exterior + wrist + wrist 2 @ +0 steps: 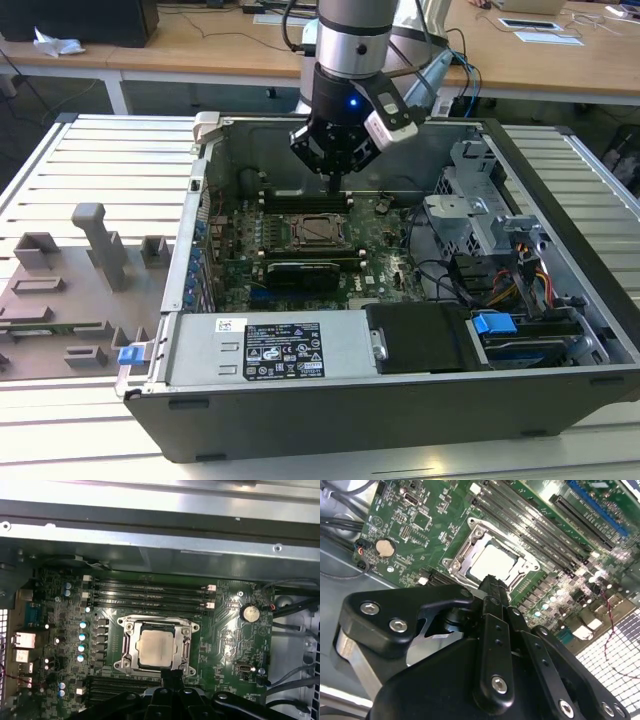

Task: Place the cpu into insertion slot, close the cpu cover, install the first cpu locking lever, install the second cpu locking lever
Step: 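Install the second cpu locking lever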

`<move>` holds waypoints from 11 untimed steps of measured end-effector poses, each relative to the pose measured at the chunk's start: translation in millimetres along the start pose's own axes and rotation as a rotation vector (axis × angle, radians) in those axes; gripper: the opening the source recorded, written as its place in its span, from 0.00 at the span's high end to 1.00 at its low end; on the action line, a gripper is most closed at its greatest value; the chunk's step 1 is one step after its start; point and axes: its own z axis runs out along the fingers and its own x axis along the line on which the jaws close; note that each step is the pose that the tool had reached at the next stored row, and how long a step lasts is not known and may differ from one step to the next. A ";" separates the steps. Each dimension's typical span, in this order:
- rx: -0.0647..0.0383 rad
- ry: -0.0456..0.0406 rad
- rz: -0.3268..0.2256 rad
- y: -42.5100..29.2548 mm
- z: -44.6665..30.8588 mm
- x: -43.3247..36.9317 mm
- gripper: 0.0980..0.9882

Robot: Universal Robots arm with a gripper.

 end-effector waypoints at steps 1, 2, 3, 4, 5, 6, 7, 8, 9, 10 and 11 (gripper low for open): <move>0.000 0.0000 0.000 -1.1 0.0 0.1 0.99; 0.000 0.0000 0.000 -3.2 0.0 0.3 0.99; 0.000 0.0000 0.000 -4.6 0.0 0.4 0.99; 0.000 0.0000 0.000 -5.8 0.0 0.5 0.99; 0.000 0.0000 0.000 -7.9 -0.1 0.7 0.99; 0.000 0.0000 0.000 -8.9 -0.1 0.7 0.99; 0.000 0.0000 0.000 -10.1 -0.1 0.8 0.99; 0.000 -0.0001 0.000 -13.2 -0.1 1.1 0.99; 0.000 0.0000 0.000 -15.1 -0.1 1.3 0.99; 0.000 0.0000 0.000 -18.2 -0.2 1.5 0.99; 0.000 0.0000 0.000 -19.0 -0.2 1.5 0.99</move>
